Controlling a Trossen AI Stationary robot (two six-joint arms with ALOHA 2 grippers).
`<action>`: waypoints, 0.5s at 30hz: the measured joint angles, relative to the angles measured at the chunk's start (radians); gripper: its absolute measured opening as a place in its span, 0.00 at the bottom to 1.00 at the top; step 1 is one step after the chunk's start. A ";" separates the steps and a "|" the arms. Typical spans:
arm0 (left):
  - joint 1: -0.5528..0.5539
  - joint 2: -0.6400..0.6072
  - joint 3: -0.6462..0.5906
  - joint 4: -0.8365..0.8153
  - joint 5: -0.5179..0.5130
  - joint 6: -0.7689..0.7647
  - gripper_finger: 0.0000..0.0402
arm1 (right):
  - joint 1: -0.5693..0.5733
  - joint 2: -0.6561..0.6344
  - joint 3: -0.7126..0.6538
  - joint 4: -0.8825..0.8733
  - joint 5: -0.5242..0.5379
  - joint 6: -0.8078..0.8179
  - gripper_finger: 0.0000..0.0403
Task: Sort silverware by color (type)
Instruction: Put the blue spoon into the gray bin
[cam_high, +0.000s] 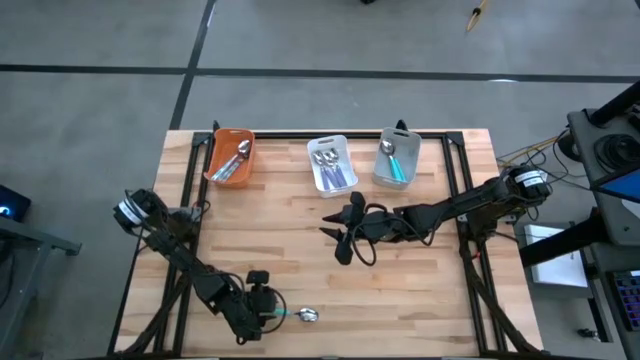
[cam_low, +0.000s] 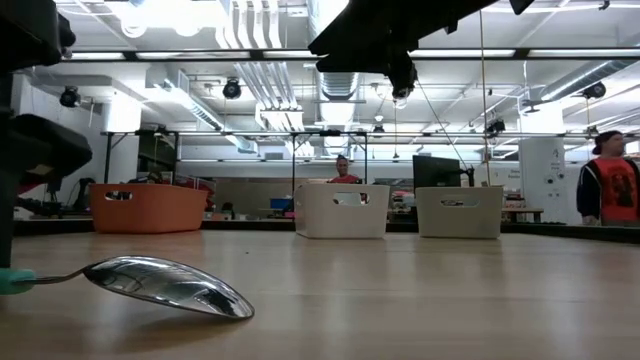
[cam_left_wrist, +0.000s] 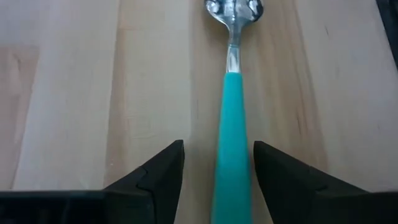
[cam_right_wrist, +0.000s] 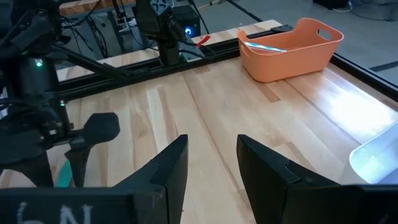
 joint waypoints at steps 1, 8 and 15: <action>0.000 0.000 -0.008 0.011 -0.001 -0.014 0.44 | 0.000 0.000 0.000 0.000 0.000 0.000 0.32; -0.001 -0.004 -0.059 0.085 -0.009 -0.035 0.41 | 0.000 0.000 0.000 0.000 0.000 -0.001 0.32; 0.000 -0.004 -0.065 0.069 -0.012 -0.044 0.27 | 0.000 0.000 0.000 0.000 0.000 -0.010 0.32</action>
